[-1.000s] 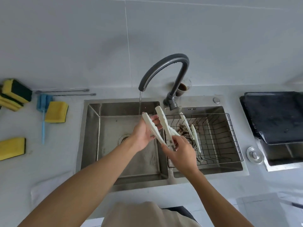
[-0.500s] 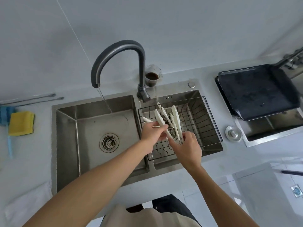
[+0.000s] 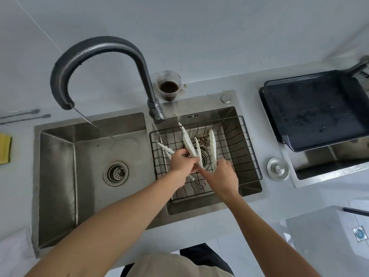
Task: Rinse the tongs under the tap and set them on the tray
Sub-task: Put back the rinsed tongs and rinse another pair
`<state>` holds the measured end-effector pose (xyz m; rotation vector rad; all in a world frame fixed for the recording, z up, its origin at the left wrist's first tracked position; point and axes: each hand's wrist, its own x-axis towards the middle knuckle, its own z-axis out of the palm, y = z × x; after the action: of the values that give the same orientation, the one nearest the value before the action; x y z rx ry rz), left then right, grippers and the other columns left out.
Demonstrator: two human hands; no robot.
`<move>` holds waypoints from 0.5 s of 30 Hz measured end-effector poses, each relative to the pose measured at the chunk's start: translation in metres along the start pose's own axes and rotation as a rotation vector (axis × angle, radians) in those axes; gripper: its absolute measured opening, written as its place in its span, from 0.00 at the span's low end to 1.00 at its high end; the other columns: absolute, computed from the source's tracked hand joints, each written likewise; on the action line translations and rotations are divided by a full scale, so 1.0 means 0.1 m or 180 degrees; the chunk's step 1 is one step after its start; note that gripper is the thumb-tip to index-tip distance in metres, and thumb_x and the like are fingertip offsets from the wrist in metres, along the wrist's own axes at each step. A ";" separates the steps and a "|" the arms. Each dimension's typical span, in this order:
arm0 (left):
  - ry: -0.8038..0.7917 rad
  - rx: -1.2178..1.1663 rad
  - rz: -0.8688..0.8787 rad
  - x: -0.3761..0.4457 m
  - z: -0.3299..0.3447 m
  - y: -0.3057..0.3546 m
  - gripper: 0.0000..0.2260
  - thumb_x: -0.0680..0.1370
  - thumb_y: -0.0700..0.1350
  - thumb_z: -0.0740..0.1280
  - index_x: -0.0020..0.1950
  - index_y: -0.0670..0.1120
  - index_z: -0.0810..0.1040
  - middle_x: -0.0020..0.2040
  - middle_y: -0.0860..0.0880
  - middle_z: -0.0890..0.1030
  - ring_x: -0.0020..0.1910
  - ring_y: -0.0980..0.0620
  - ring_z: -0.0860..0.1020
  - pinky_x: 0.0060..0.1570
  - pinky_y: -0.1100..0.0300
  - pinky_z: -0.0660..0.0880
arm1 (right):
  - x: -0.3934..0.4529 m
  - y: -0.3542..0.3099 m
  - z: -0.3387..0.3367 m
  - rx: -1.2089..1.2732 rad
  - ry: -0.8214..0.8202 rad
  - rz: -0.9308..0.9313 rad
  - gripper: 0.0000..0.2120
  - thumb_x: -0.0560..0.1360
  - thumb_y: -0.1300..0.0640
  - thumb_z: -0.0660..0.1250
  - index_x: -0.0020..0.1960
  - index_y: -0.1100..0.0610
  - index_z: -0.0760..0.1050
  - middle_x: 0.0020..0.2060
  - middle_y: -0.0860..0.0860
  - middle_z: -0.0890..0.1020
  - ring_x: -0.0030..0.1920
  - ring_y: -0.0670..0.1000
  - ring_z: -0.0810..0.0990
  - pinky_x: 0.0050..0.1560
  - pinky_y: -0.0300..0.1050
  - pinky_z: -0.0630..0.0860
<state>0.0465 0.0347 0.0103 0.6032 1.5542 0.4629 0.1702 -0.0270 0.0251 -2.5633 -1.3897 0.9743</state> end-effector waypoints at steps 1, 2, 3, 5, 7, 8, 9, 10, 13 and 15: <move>0.0038 0.0001 -0.0020 0.04 0.02 -0.01 0.15 0.76 0.34 0.75 0.60 0.44 0.79 0.50 0.41 0.87 0.43 0.43 0.88 0.45 0.49 0.86 | 0.05 0.01 0.01 -0.0013 -0.0052 -0.0022 0.33 0.75 0.31 0.69 0.63 0.59 0.72 0.57 0.52 0.76 0.50 0.53 0.79 0.48 0.50 0.78; 0.0080 0.0003 -0.0032 0.08 0.03 -0.03 0.14 0.76 0.34 0.75 0.60 0.43 0.80 0.50 0.42 0.87 0.44 0.43 0.88 0.47 0.48 0.86 | 0.10 0.01 0.01 -0.0035 -0.0112 -0.0043 0.33 0.75 0.32 0.69 0.62 0.59 0.72 0.57 0.52 0.76 0.50 0.54 0.79 0.48 0.50 0.78; 0.0120 0.0007 -0.0036 0.11 0.04 -0.04 0.12 0.77 0.34 0.74 0.59 0.42 0.80 0.50 0.42 0.87 0.44 0.43 0.88 0.47 0.48 0.86 | 0.14 0.01 0.01 -0.0066 -0.0167 -0.0070 0.33 0.75 0.32 0.69 0.62 0.60 0.72 0.57 0.52 0.76 0.50 0.54 0.80 0.48 0.51 0.78; 0.0201 0.0010 -0.0053 0.17 0.05 -0.07 0.08 0.77 0.34 0.73 0.55 0.42 0.81 0.47 0.43 0.87 0.43 0.44 0.87 0.46 0.50 0.86 | 0.22 0.02 0.03 -0.0118 -0.0262 -0.0097 0.33 0.75 0.32 0.68 0.61 0.60 0.72 0.57 0.53 0.76 0.50 0.55 0.80 0.46 0.51 0.77; 0.0265 0.0040 -0.0079 0.20 0.07 -0.08 0.05 0.78 0.34 0.73 0.49 0.43 0.81 0.44 0.44 0.86 0.42 0.45 0.87 0.45 0.52 0.86 | 0.29 0.03 0.04 -0.0144 -0.0334 -0.0107 0.32 0.75 0.33 0.69 0.60 0.60 0.72 0.57 0.53 0.76 0.49 0.55 0.80 0.45 0.50 0.75; 0.0295 0.0058 -0.0094 0.22 0.08 -0.09 0.06 0.79 0.34 0.72 0.46 0.44 0.81 0.43 0.44 0.85 0.43 0.44 0.87 0.46 0.51 0.86 | 0.31 0.03 0.06 -0.0145 -0.0363 -0.0112 0.31 0.75 0.33 0.69 0.60 0.60 0.72 0.57 0.53 0.76 0.49 0.55 0.80 0.44 0.50 0.75; 0.0315 0.0072 -0.0106 0.25 0.09 -0.10 0.08 0.79 0.34 0.72 0.44 0.46 0.80 0.42 0.44 0.85 0.44 0.43 0.87 0.48 0.49 0.86 | 0.33 0.03 0.07 -0.0138 -0.0387 -0.0121 0.31 0.75 0.34 0.70 0.60 0.60 0.72 0.58 0.54 0.76 0.49 0.55 0.80 0.44 0.50 0.76; 0.0331 0.0059 -0.0127 0.27 0.10 -0.11 0.09 0.79 0.34 0.72 0.42 0.46 0.80 0.42 0.45 0.85 0.45 0.42 0.87 0.49 0.49 0.85 | 0.35 0.04 0.08 -0.0129 -0.0409 -0.0129 0.30 0.75 0.36 0.70 0.60 0.61 0.72 0.58 0.54 0.76 0.49 0.56 0.80 0.44 0.51 0.77; 0.0335 -0.0052 -0.0204 0.35 0.13 -0.14 0.05 0.80 0.34 0.71 0.45 0.43 0.82 0.40 0.46 0.84 0.42 0.43 0.86 0.50 0.48 0.85 | 0.40 0.04 0.10 -0.0111 -0.0431 -0.0168 0.30 0.76 0.37 0.70 0.62 0.61 0.71 0.59 0.55 0.76 0.50 0.57 0.81 0.45 0.52 0.79; 0.0377 -0.0092 -0.0220 0.40 0.13 -0.14 0.03 0.80 0.35 0.70 0.53 0.39 0.83 0.40 0.46 0.84 0.39 0.45 0.85 0.47 0.51 0.85 | 0.43 0.02 0.10 -0.0079 -0.0440 -0.0180 0.30 0.76 0.37 0.70 0.63 0.61 0.71 0.59 0.55 0.75 0.50 0.58 0.81 0.45 0.52 0.77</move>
<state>0.0578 0.0481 -0.0303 0.5057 1.6728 0.4749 0.1832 0.0031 -0.0047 -2.5014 -1.5077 1.1519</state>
